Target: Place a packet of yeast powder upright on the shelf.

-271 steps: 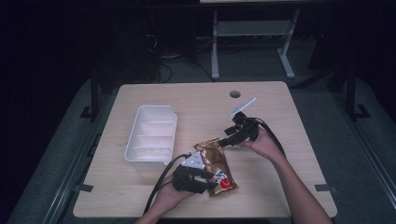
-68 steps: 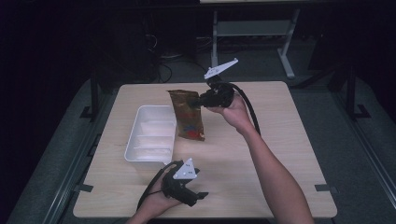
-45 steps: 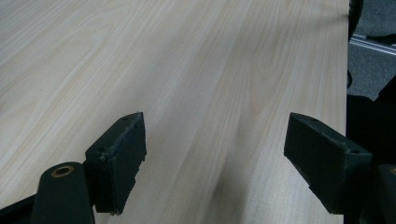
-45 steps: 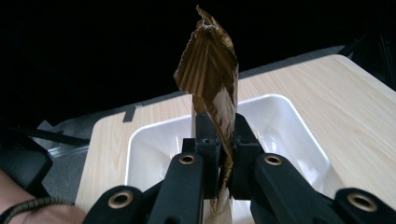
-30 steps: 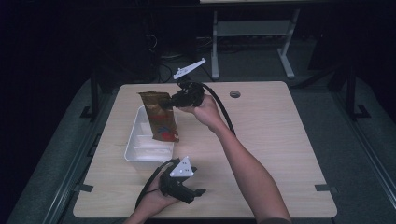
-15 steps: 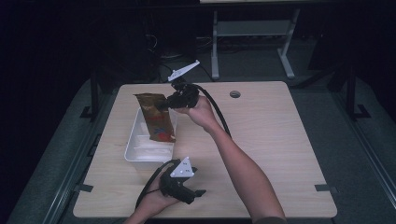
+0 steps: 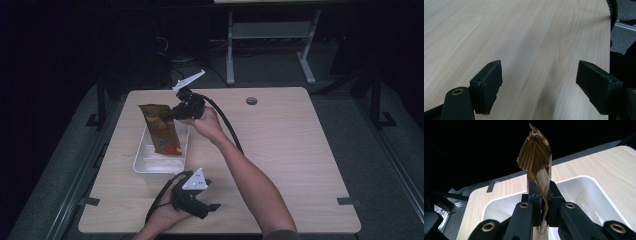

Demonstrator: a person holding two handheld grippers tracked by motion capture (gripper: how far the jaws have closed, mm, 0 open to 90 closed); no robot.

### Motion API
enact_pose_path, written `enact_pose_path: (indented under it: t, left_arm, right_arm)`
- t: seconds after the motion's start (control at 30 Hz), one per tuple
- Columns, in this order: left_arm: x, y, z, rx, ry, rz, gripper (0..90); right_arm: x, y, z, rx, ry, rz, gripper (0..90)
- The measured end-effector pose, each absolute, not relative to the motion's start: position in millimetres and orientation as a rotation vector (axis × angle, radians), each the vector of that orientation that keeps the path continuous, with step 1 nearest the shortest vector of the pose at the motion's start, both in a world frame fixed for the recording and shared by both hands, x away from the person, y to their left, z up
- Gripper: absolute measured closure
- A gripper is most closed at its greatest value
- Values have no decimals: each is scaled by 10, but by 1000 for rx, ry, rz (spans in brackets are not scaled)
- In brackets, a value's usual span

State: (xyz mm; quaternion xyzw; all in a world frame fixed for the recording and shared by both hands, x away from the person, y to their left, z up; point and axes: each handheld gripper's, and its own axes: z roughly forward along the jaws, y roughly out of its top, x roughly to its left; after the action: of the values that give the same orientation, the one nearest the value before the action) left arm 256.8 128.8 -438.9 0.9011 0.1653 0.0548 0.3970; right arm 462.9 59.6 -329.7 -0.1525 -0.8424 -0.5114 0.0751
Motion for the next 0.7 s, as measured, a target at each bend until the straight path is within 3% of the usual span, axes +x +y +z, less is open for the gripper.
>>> enact_pose_path:
  t: [0.7]
  left_arm:
    - [2578, 1287, -4390, 2288, 408, 144, 212]
  right_arm:
    - [4637, 653, -3561, -494, -2484, -1491, 847]
